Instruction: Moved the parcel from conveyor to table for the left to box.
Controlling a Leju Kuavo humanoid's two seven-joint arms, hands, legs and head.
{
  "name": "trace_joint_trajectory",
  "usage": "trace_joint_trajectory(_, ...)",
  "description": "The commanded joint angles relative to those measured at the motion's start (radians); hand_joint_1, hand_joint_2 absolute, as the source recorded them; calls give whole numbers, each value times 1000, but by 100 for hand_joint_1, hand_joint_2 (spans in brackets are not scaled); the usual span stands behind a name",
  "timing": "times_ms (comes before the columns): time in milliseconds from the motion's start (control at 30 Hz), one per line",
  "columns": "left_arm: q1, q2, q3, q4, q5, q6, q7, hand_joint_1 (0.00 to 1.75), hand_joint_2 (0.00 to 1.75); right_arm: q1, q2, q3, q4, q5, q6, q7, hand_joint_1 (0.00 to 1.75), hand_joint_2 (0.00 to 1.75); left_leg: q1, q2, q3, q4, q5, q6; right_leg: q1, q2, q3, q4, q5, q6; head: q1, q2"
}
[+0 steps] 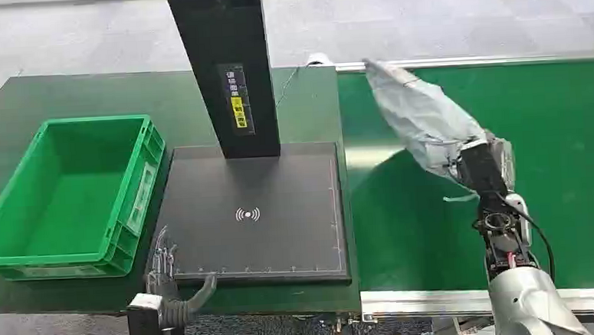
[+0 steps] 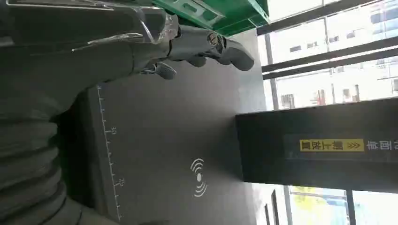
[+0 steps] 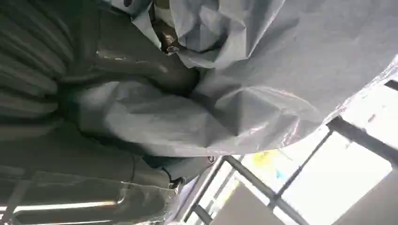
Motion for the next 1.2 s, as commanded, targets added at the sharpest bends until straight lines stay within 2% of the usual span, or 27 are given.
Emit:
trace_joint_trajectory(33,21,0,38,-5,-4,2,-4,0,175,137,75,-95,-342,-276,39,-13,175,175,1,0,2,-1,0,-1,1,0,2,-1,0,-1,1,0)
trace_joint_trajectory(167,14,-7,33,-6,-10,0,-6,0,175,189,141,10,-399,-307,88,-13,175,175,0,3,1,-1,-1,-1,1,3,0,-1,0,-1,1,0)
trace_joint_trajectory(200,7,-11,28,-7,-20,-4,-2,0,175,200,170,88,-383,-281,103,-13,175,175,1,5,2,-2,-1,-1,1,5,0,-1,1,-1,1,0)
trace_joint_trajectory(267,0,-17,27,-8,-29,-7,4,0,175,209,223,142,-377,-261,73,-13,175,175,2,6,2,-2,-1,-1,2,6,0,-1,1,-1,1,0)
trace_joint_trajectory(400,-10,-17,18,3,-51,-20,13,0,175,201,284,305,-266,-258,202,-10,175,175,3,10,4,-2,-1,-1,3,10,0,-1,1,-2,1,0)
trace_joint_trajectory(500,-21,-19,15,15,-54,-22,13,0,175,183,319,371,-199,-262,244,-1,175,175,3,7,3,-2,-1,-1,4,7,0,-1,1,-1,1,0)
trace_joint_trajectory(533,-33,-19,12,17,-57,-23,13,0,175,170,332,407,-160,-273,304,11,175,175,3,7,4,-2,-1,-1,4,7,1,-1,1,-1,1,0)
trace_joint_trajectory(667,-48,-19,4,11,-61,-18,24,0,175,128,373,512,-63,-256,335,27,175,175,3,7,3,-2,0,-2,4,6,1,-1,0,-1,1,0)
trace_joint_trajectory(800,-48,-16,-6,27,-59,-15,29,0,175,58,403,596,55,-243,366,75,175,175,3,9,2,-2,0,-2,4,9,0,0,1,-1,1,0)
trace_joint_trajectory(867,-57,-16,-14,45,-58,-21,27,0,175,45,405,635,86,-198,284,112,175,175,3,5,1,-1,0,-2,3,5,-1,0,0,-1,1,0)
trace_joint_trajectory(1033,-106,-14,-28,85,-50,-26,29,0,175,49,385,587,161,-268,318,243,175,175,3,1,2,-2,1,-2,4,0,2,-1,0,-1,1,0)
trace_joint_trajectory(1100,-112,-13,-29,87,-48,-27,30,0,175,59,374,577,177,-281,347,267,161,175,3,0,2,-2,2,-1,4,-1,3,-2,0,-1,1,0)
trace_joint_trajectory(1167,-105,-12,-24,76,-45,-18,31,0,175,64,367,582,183,-276,355,284,0,175,3,0,3,-3,1,-1,3,0,3,-2,0,-1,1,0)
trace_joint_trajectory(1200,-100,-10,-21,71,-45,-15,30,0,175,64,365,580,184,-280,368,284,0,175,3,0,3,-2,1,-2,3,0,2,-1,-1,-1,1,0)
